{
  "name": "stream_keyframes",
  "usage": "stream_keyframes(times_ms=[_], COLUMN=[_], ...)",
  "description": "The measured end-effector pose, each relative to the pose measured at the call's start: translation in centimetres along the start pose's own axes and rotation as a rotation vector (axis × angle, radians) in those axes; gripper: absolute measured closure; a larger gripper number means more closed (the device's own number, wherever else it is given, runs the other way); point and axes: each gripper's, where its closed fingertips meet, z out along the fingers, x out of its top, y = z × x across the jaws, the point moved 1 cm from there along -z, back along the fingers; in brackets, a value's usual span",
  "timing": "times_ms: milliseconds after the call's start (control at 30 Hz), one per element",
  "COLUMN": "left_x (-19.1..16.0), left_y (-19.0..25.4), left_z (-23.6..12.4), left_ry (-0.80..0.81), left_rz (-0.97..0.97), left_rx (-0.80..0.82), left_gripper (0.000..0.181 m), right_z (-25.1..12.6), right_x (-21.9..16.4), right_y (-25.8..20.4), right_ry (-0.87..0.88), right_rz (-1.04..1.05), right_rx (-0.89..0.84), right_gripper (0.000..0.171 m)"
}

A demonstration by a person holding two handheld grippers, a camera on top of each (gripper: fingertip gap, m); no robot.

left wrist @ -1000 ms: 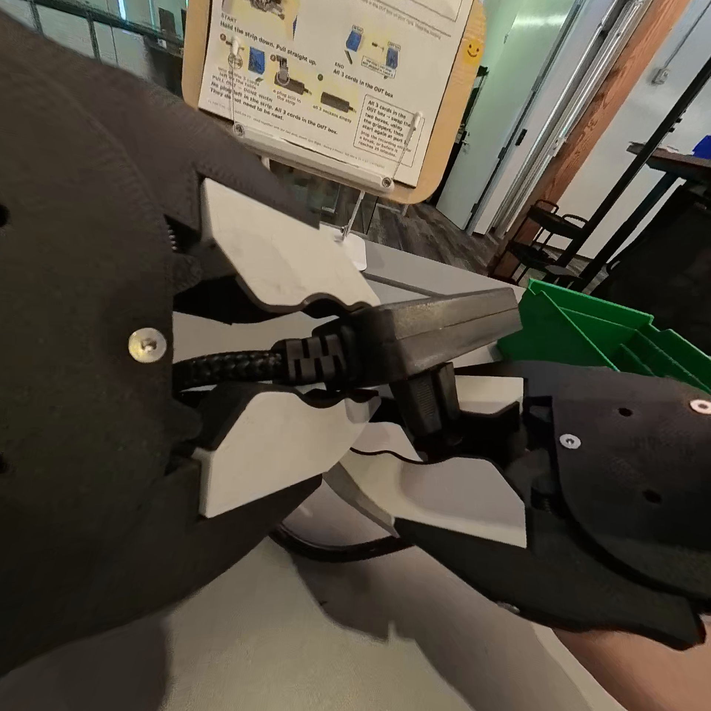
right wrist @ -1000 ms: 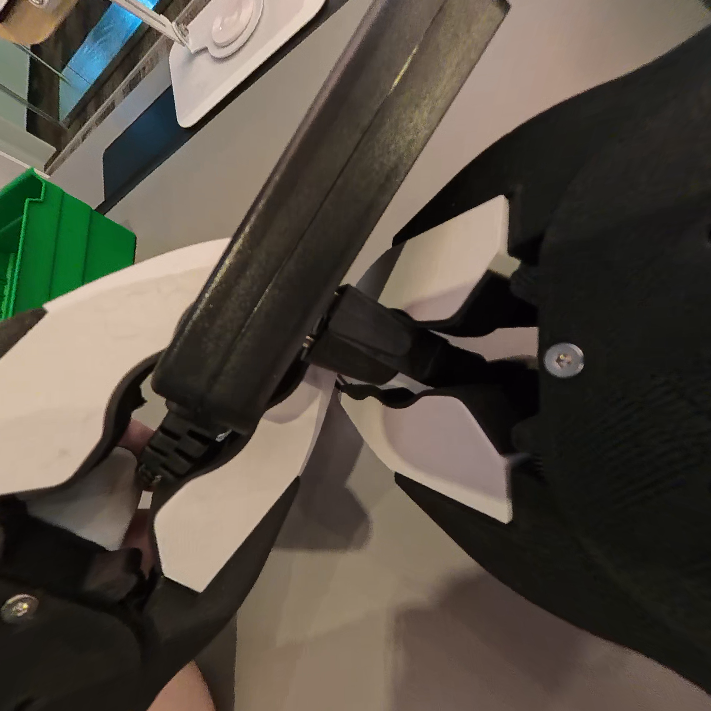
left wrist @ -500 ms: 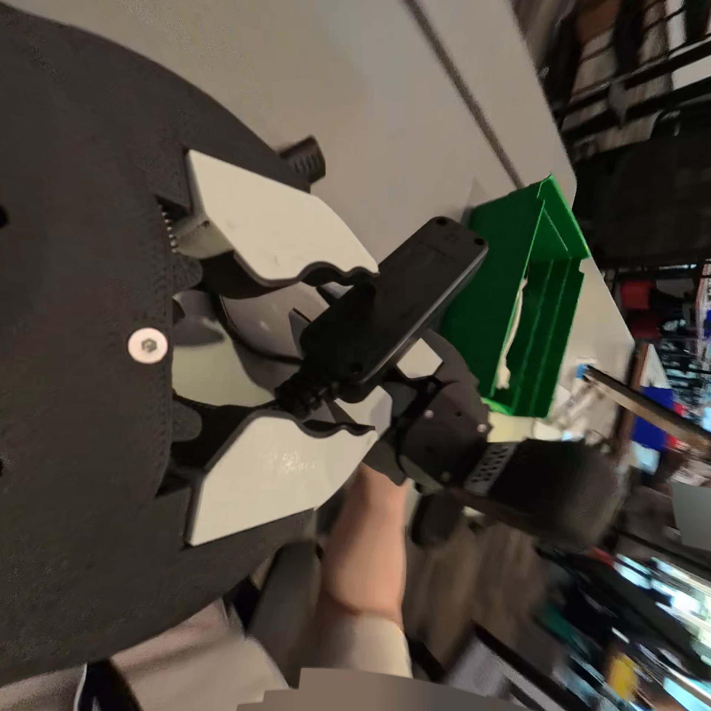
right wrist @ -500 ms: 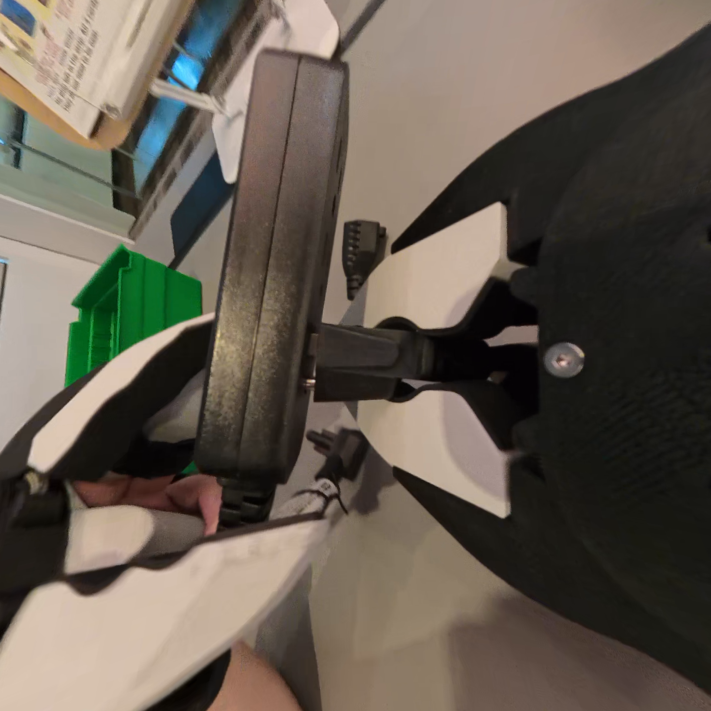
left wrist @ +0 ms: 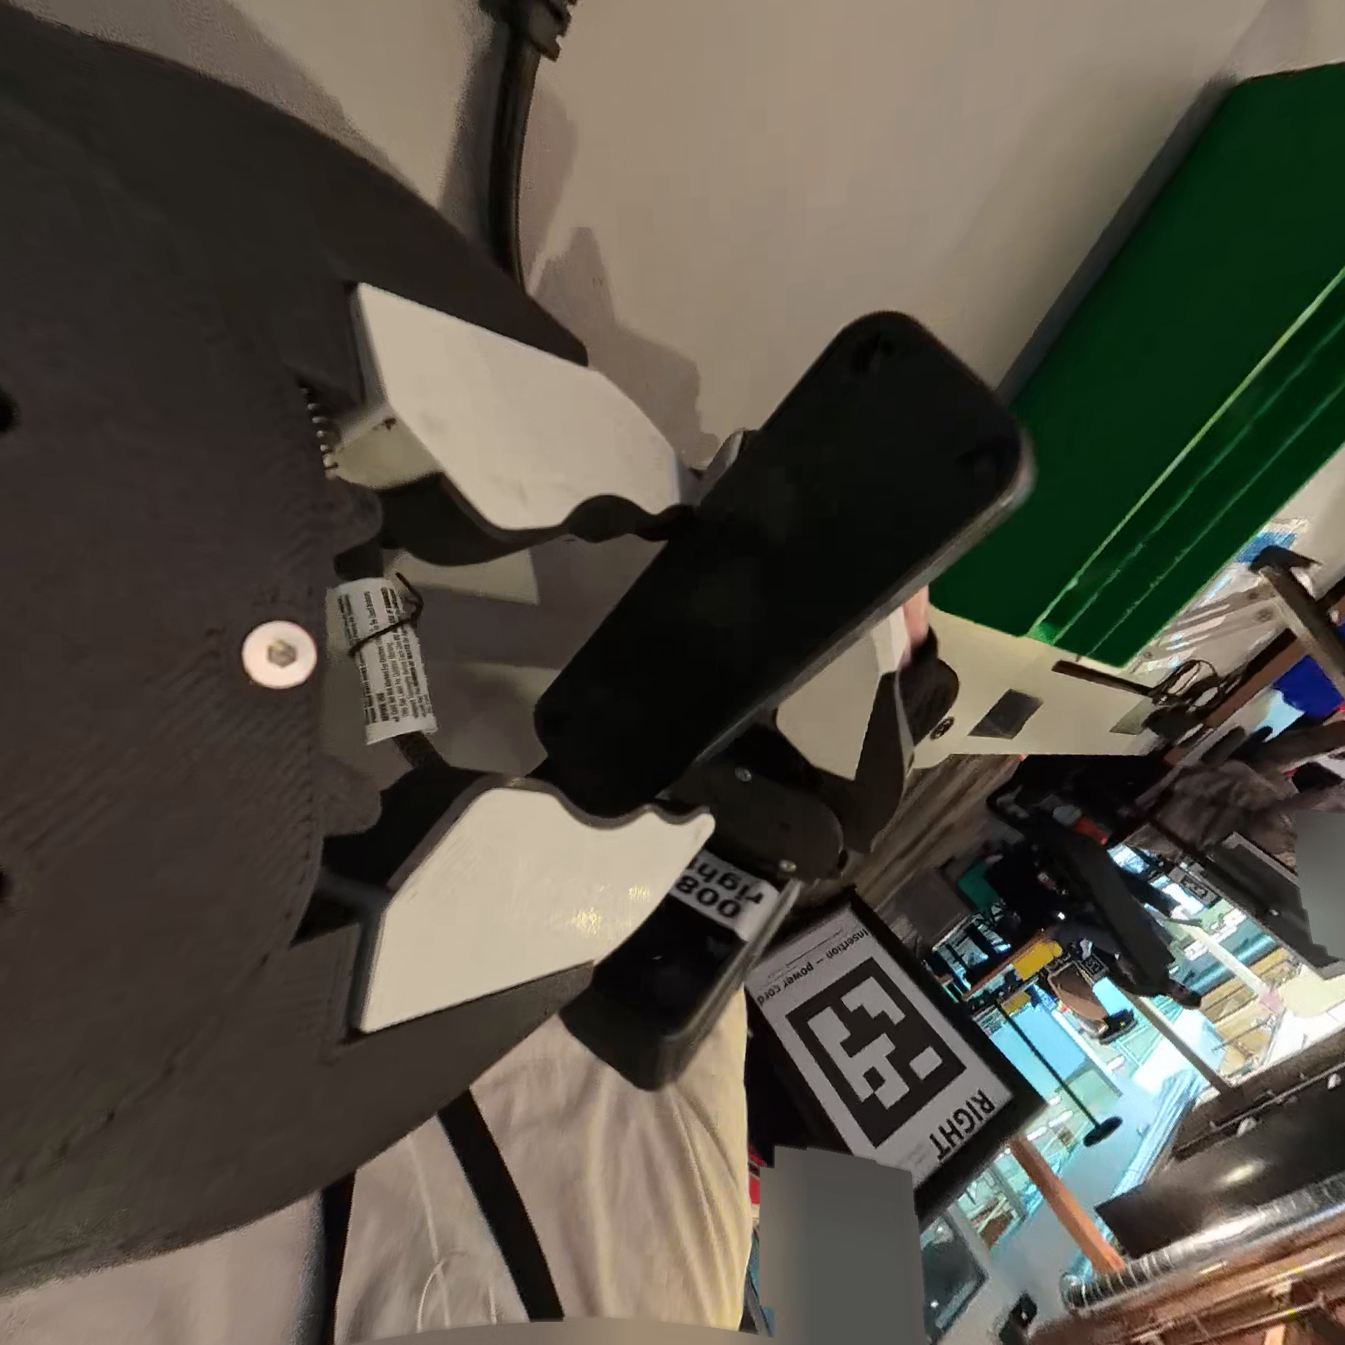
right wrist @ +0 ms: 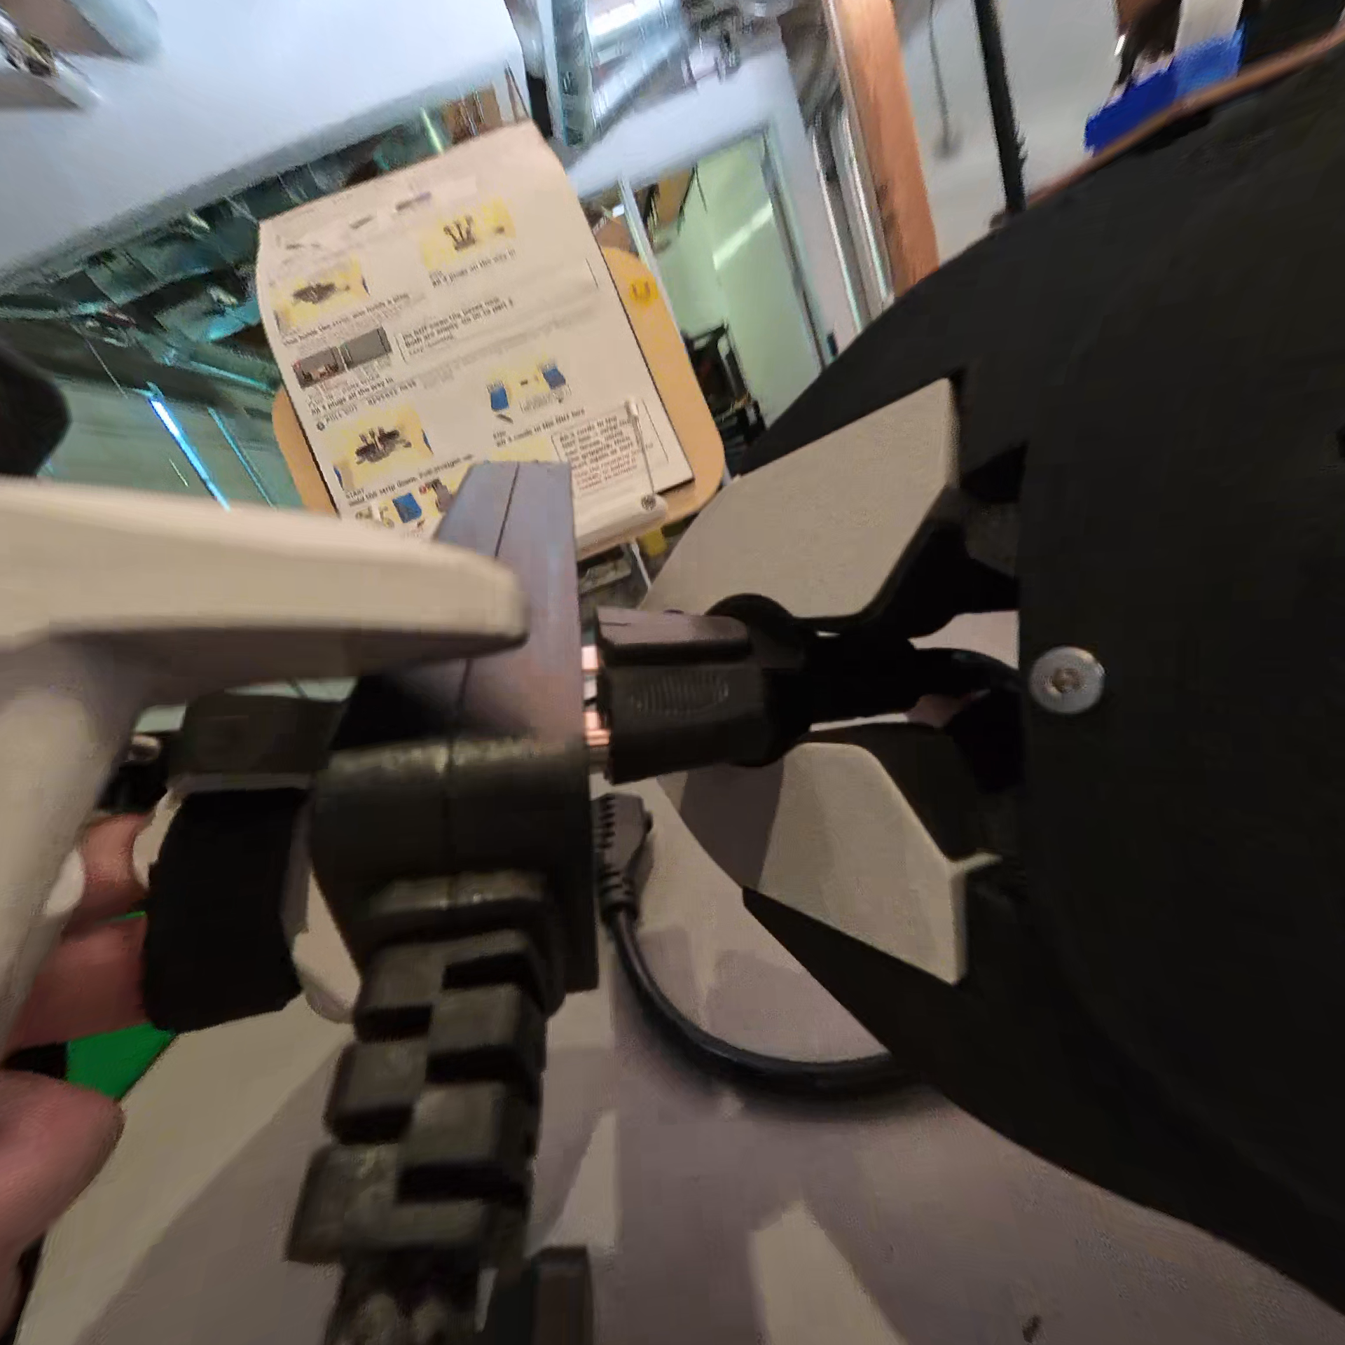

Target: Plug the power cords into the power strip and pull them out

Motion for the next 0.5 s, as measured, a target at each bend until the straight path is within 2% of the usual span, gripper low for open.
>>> stream_keyframes(times_ms=[33,200,400,500], left_x=[0.2,0.6,1.6,1.6], left_y=[-0.2,-0.5,-0.8,-0.5], left_z=[0.1,-0.3,-2.9,-3.7], left_ry=[0.016,0.036,0.091,0.091], left_rz=[-0.009,-0.007,0.034,0.075], left_rx=[-0.001,-0.029,-0.035,-0.041], left_gripper=[0.114,0.116,0.117,0.117], right_z=[0.1,0.3,0.1,-0.7], right_x=[-0.1,-0.1,-0.2,0.9], right_y=[0.1,-0.1,-2.1,-2.0], right_ry=[-0.019,-0.025,0.006,0.106], right_rz=[-0.018,-0.001,0.230,0.498], right_rx=[-0.021,0.015,0.265,0.413], right_gripper=[0.149,0.146,0.113,0.099])
